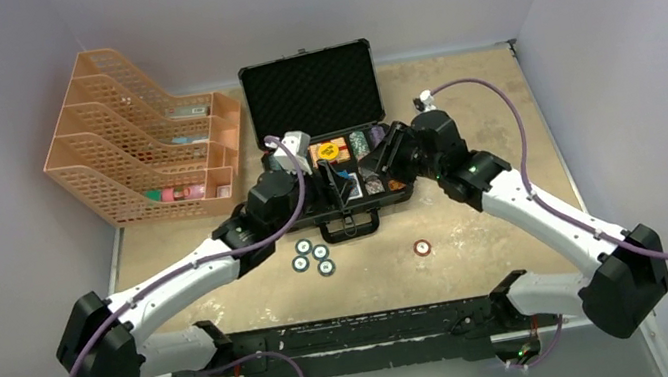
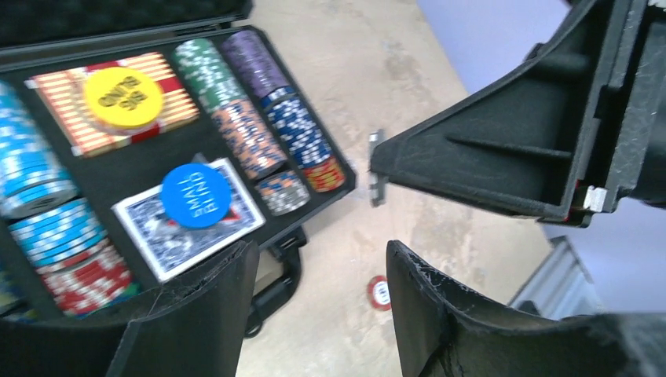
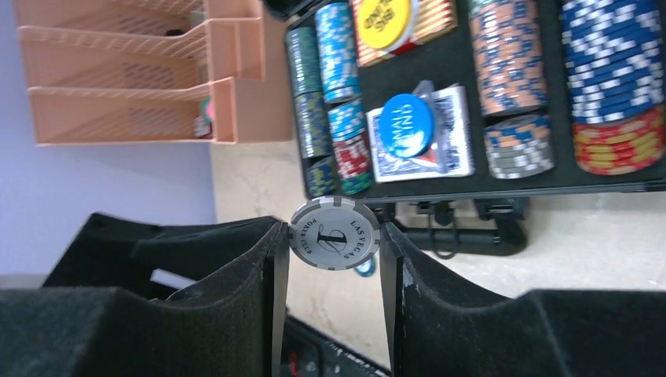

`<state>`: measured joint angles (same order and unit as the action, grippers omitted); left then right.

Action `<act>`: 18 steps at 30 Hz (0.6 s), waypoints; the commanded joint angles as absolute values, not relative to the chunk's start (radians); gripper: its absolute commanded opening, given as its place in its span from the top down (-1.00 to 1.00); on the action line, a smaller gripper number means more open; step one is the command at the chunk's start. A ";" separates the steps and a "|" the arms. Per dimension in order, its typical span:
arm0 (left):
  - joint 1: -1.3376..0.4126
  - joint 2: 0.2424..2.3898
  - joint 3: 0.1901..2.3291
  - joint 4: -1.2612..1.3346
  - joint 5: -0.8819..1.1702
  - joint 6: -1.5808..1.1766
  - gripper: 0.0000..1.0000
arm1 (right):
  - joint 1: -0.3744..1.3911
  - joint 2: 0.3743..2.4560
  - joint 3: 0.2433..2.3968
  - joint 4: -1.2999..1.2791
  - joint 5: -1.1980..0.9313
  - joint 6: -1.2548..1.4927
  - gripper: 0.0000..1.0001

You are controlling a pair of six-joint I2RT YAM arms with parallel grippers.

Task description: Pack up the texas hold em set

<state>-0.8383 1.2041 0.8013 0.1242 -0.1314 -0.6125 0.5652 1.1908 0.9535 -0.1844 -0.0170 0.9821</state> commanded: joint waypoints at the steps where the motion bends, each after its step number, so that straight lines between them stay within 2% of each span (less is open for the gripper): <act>1: -0.839 1.231 0.778 0.422 -0.033 -0.701 -0.21 | 0.557 1.157 0.959 -0.075 -0.120 1.044 0.22; 8: -0.840 1.265 0.750 0.563 -0.064 -0.749 -0.05 | 0.554 1.133 0.952 -0.053 -0.147 1.074 0.21; 18: -0.842 1.305 0.758 0.604 -0.055 -0.747 0.57 | 0.554 1.139 0.928 -0.008 -0.183 1.095 0.21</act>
<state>-0.8394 1.3006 0.7532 0.5117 -0.0574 -0.7418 0.5541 1.1557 0.9367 -0.0685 -0.1417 1.0775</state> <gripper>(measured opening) 0.273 0.441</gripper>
